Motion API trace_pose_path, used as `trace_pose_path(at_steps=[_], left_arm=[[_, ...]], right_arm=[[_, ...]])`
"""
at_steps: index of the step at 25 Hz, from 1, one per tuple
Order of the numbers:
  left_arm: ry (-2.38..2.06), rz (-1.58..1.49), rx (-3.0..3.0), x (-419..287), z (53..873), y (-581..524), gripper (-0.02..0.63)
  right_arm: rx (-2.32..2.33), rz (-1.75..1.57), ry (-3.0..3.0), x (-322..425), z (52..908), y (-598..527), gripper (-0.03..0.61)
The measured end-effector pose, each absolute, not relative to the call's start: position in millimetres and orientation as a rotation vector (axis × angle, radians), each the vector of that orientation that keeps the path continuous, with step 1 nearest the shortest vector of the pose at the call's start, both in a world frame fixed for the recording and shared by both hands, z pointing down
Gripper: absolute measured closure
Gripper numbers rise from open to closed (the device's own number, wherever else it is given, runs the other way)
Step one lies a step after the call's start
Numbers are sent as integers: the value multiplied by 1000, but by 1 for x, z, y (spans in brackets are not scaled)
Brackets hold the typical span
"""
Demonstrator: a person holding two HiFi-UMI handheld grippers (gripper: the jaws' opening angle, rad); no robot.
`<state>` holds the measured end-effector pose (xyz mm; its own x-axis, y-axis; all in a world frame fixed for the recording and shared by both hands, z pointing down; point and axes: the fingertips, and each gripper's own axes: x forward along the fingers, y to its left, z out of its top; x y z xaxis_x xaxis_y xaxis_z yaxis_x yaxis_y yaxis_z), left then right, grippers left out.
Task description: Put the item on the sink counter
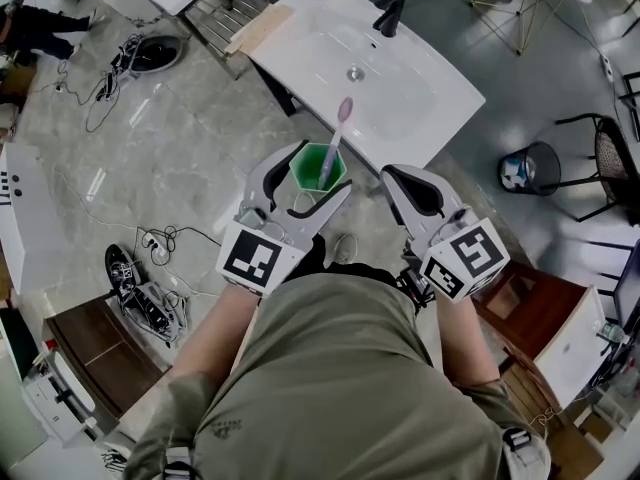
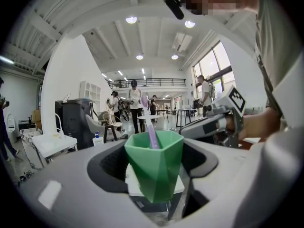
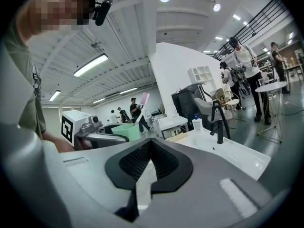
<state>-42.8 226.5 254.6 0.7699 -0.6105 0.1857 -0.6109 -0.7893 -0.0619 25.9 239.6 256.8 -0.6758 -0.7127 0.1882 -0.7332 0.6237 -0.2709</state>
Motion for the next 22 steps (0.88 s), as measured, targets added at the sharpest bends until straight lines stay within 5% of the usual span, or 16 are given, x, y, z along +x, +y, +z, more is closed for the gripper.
trace_pose_path(at_steps=[22], left_arm=[[-1006,288,2953,-42,262,182,290]], right_arm=[[1250,516,-2764,28,264,197,566]])
